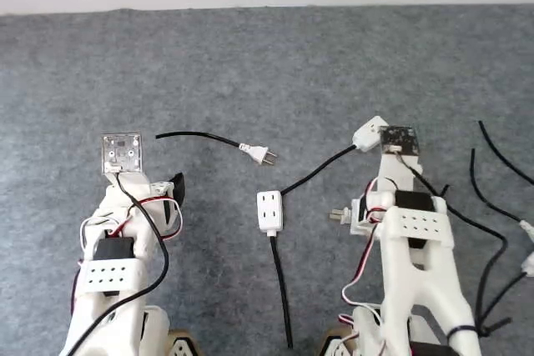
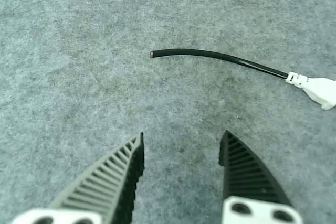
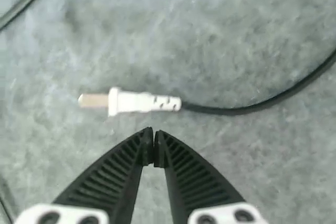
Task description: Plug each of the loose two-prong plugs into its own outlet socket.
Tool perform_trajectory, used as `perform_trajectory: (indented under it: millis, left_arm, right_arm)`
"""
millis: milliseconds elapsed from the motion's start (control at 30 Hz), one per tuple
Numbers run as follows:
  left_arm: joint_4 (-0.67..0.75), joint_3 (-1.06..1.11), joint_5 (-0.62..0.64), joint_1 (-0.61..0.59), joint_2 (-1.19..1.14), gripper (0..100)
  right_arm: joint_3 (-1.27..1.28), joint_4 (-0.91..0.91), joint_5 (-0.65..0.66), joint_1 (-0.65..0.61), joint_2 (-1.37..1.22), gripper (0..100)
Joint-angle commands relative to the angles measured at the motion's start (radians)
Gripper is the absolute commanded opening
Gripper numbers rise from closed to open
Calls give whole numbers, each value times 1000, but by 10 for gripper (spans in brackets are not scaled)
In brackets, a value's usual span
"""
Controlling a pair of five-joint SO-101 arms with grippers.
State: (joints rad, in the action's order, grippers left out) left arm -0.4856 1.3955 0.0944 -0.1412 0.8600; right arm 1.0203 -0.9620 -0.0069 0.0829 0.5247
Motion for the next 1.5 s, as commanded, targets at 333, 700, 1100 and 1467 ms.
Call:
perform_trajectory:
  millis: [333, 700, 1100, 1467]
  left_arm:
    - [21, -28, -8, -2, 6, 225]
    - [20, -28, -8, -2, 6, 225]
    - [20, -28, -8, -2, 8, 225]
    - [20, -28, -8, -5, 8, 225]
  right_arm:
    - [-107, 87, -37, -7, -199, 11]
    - [-330, 54, -40, 44, -384, 9]
    - [-354, 71, -114, 47, -384, 13]
    - [-370, 19, -361, 31, -384, 183]
